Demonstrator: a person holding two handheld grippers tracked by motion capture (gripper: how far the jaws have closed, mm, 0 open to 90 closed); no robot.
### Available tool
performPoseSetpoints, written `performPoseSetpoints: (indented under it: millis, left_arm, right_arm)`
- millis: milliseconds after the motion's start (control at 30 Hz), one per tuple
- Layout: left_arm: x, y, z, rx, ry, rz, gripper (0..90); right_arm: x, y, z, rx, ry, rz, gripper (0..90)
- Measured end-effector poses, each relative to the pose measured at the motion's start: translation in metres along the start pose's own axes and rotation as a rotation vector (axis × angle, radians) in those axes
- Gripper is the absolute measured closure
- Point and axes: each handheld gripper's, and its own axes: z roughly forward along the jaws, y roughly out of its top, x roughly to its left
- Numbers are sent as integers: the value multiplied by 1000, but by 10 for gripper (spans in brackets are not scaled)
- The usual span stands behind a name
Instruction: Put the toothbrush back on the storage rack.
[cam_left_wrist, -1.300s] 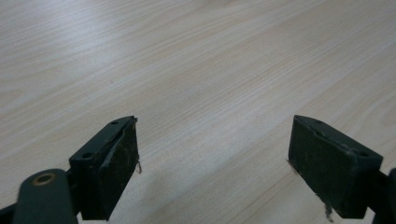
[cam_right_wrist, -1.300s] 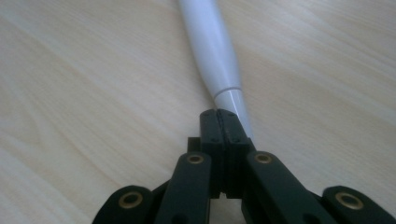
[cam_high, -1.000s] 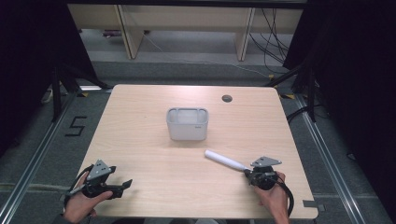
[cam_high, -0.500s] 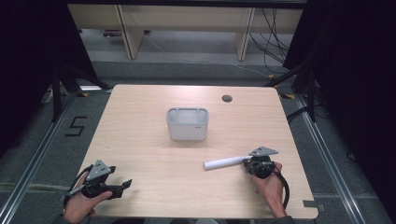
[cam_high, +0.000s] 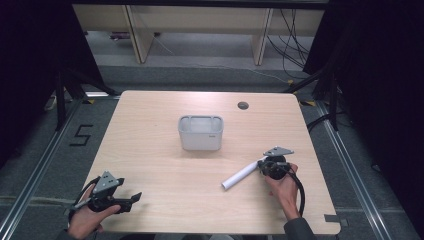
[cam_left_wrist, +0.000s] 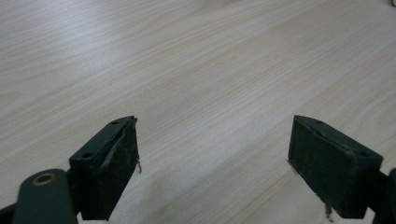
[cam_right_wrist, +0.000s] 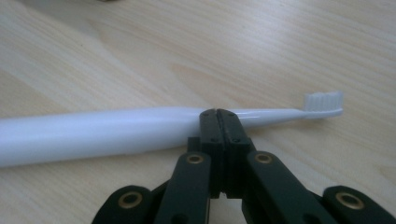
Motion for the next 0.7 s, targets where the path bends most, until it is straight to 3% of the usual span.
performPoseSetpoints:
  millis: [67, 200, 267, 300, 333, 400, 467, 500, 533, 567, 600, 667, 700]
  left_arm:
    - [0, 0, 0, 0, 0, 2, 157]
    - [-1, 1, 1, -19, -14, -5, 157]
    - [-1, 1, 0, 0, -11, 9, 157]
    - [-1, 1, 1, -7, -12, 8, 156]
    - [-1, 1, 1, -8, -14, 8, 157]
    - [-2, 1, 1, -9, -10, -2, 157]
    - [-1, 1, 0, -4, -15, 10, 157]
    - [-1, 1, 1, -7, -15, 8, 156]
    - [-1, 1, 1, -4, -15, 8, 156]
    - [-1, 1, 1, -4, -15, 8, 157]
    - [-2, 1, 1, -6, -12, 11, 157]
    - [-2, 1, 1, -4, -13, 10, 156]
    - [-2, 1, 1, 0, -12, 9, 157]
  right_arm:
    - [0, 4, 2, 0, 3, 20, 897]
    - [-2, 10, 11, 20, -15, -8, 891]
    - [0, 13, 14, 21, -22, 13, 888]
    - [-2, 15, 15, 28, -17, -1, 885]
    - [-1, 16, 16, 32, -12, 23, 880]
    - [-3, 19, 19, 38, -19, 14, 876]
    - [-6, 21, 20, 22, -22, 4, 874]
    - [-3, 24, 19, 35, -14, 44, 873]
    - [-6, 25, 21, 16, -16, 9, 872]
    - [-6, 25, 21, 16, -16, 9, 872]
    - [-4, 29, 21, 18, -11, 45, 868]
    - [-3, 32, 23, 23, -5, 50, 865]
    - [-5, 33, 26, 2, -14, 21, 865]
